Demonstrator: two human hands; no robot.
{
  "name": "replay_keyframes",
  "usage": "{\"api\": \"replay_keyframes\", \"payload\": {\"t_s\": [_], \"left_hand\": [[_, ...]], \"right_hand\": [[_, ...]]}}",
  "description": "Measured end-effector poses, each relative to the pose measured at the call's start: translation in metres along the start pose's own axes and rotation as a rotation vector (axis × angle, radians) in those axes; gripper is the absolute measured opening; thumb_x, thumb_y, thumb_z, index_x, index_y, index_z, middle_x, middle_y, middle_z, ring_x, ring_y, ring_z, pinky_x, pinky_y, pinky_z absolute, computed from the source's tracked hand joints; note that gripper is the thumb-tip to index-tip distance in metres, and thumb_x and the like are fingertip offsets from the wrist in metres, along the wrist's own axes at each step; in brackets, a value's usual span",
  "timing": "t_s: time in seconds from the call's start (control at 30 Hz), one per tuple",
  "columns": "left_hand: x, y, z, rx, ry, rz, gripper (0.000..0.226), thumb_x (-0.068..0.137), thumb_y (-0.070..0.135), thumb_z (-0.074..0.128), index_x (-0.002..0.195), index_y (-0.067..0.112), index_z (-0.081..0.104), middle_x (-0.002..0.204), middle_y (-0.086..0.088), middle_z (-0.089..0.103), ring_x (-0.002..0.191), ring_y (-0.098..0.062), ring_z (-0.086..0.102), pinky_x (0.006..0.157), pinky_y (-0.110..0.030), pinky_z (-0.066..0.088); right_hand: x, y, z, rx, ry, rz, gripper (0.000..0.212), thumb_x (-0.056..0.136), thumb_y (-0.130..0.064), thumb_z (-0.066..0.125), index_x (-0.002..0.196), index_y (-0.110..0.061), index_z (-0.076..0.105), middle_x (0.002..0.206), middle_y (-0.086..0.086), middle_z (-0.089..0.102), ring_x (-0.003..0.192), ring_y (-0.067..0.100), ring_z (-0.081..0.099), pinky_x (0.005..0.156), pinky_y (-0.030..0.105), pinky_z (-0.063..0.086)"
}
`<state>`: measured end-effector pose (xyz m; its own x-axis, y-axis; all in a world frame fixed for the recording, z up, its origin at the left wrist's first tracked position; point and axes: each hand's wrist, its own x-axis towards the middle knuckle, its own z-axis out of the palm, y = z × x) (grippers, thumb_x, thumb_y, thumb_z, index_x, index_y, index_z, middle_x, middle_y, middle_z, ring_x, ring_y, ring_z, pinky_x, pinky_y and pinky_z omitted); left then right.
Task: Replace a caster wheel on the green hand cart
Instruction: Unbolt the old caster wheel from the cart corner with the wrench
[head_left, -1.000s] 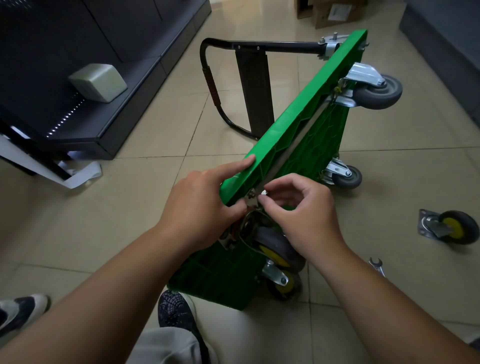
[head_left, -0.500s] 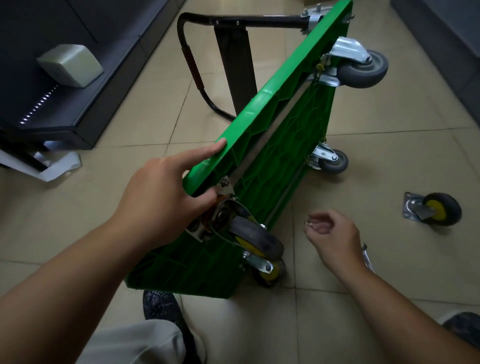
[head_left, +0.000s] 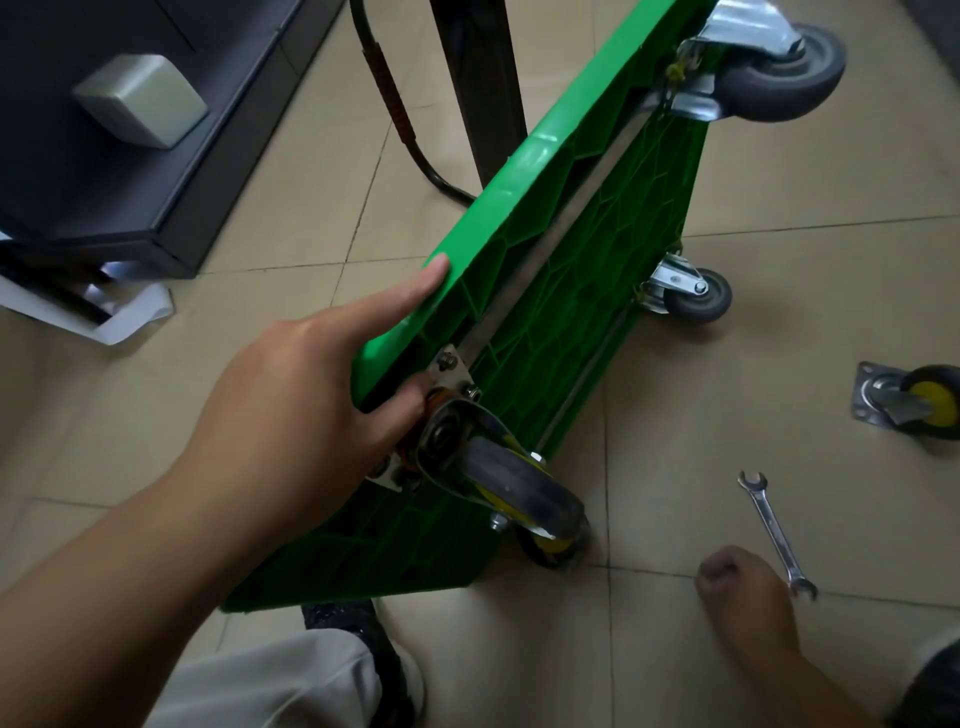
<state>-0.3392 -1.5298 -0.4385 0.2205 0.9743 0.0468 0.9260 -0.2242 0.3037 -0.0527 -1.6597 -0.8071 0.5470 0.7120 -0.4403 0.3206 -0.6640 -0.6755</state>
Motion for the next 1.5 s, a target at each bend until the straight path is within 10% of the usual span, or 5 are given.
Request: {"api": "replay_keyframes", "payload": {"t_s": [0.23,0.47,0.67,1.0,1.5], "left_hand": [[0.0,-0.003,0.003,0.017,0.024,0.018,0.076,0.082,0.04,0.069,0.144,0.069,0.037,0.068,0.015,0.06,0.046,-0.011,0.05,0.05,-0.041,0.051],[0.0,-0.002,0.002,0.027,0.022,0.004,0.076,0.079,0.039,0.073,0.144,0.065,0.043,0.072,0.022,0.059,0.05,-0.003,0.046,0.051,-0.028,0.045],[0.002,-0.005,0.002,-0.002,0.011,0.011,0.076,0.078,0.04,0.07,0.145,0.063,0.043,0.065,0.03,0.049,0.048,-0.002,0.043,0.05,-0.024,0.039],[0.003,-0.01,0.001,0.046,0.017,0.111,0.079,0.083,0.037,0.076,0.149,0.06,0.038,0.096,0.005,0.072,0.058,-0.011,0.045,0.053,-0.014,0.028],[0.006,-0.014,0.0,0.077,-0.007,0.126,0.082,0.082,0.043,0.072,0.152,0.06,0.031,0.08,0.015,0.045,0.054,0.001,0.039,0.052,-0.013,0.024]], "right_hand": [[0.013,0.02,0.007,-0.016,0.007,0.132,0.027,0.075,0.015,0.072,0.067,-0.009,0.063,0.073,0.016,0.065,0.07,0.031,0.062,0.058,0.014,0.04],[0.011,0.011,0.01,-0.145,-0.038,0.19,0.023,0.075,0.018,0.066,0.068,-0.003,0.06,0.084,0.028,0.065,0.083,0.041,0.064,0.08,0.046,0.05],[0.007,-0.078,0.019,-0.037,-0.031,0.166,0.019,0.088,-0.024,0.076,0.087,-0.005,0.073,0.094,0.018,0.071,0.098,0.039,0.068,0.082,0.039,0.05],[-0.054,-0.299,-0.013,0.223,-0.448,-0.383,0.077,0.077,-0.08,0.046,0.064,-0.005,0.06,0.053,-0.003,0.048,0.05,0.015,0.047,0.054,0.031,0.032],[-0.069,-0.305,-0.013,0.359,-0.561,-0.239,0.033,0.085,-0.034,0.083,0.078,-0.002,0.075,0.059,-0.005,0.069,0.049,0.003,0.061,0.047,0.019,0.046]]}}
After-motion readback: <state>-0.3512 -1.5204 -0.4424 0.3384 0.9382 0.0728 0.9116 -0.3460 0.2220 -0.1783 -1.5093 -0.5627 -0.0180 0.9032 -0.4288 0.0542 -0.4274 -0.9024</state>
